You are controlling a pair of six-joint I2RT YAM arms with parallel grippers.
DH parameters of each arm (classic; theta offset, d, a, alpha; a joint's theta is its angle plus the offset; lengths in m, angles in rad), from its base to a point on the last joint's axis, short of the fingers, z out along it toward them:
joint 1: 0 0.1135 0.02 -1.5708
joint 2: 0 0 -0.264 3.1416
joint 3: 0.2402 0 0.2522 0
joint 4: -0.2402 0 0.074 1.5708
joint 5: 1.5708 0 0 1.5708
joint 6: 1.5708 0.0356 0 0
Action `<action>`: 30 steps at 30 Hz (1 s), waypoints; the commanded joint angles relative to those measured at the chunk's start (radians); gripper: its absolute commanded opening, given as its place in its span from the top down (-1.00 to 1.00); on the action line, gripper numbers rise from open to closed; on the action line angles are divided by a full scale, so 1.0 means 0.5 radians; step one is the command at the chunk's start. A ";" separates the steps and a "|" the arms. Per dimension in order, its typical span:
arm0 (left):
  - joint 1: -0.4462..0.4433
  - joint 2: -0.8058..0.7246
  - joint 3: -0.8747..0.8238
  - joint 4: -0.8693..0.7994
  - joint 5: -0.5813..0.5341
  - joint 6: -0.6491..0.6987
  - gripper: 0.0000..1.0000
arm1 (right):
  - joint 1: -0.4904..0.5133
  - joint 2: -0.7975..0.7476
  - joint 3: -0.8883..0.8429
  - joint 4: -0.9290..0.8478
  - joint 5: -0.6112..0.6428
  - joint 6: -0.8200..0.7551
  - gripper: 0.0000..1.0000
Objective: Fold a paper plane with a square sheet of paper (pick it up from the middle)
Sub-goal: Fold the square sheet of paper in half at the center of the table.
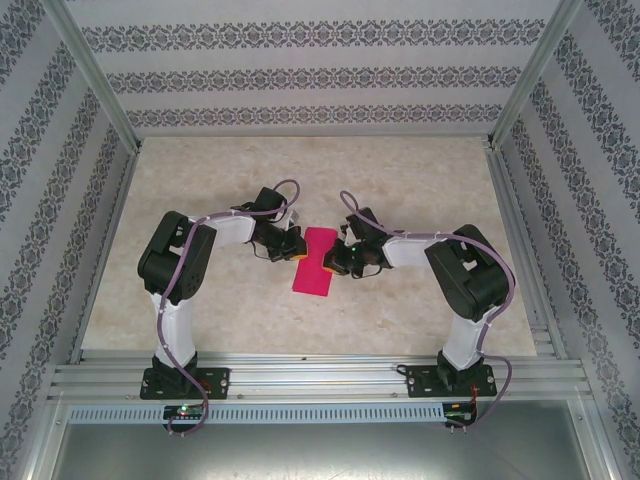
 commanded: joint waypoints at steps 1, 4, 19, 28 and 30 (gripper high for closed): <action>-0.038 0.116 -0.066 -0.191 -0.149 0.055 1.00 | -0.017 0.064 -0.067 -0.009 0.079 -0.083 0.99; -0.040 0.117 -0.065 -0.187 -0.147 0.051 1.00 | -0.007 0.066 -0.154 0.012 0.148 -0.089 0.97; -0.039 0.116 -0.064 -0.203 -0.131 0.076 1.00 | -0.005 -0.228 -0.043 0.175 -0.071 0.002 0.94; -0.039 0.116 -0.061 -0.216 -0.125 0.094 1.00 | 0.037 -0.050 -0.253 0.502 -0.145 0.105 0.95; -0.041 0.122 -0.060 -0.219 -0.120 0.094 1.00 | 0.040 -0.012 -0.296 0.505 -0.124 0.094 0.95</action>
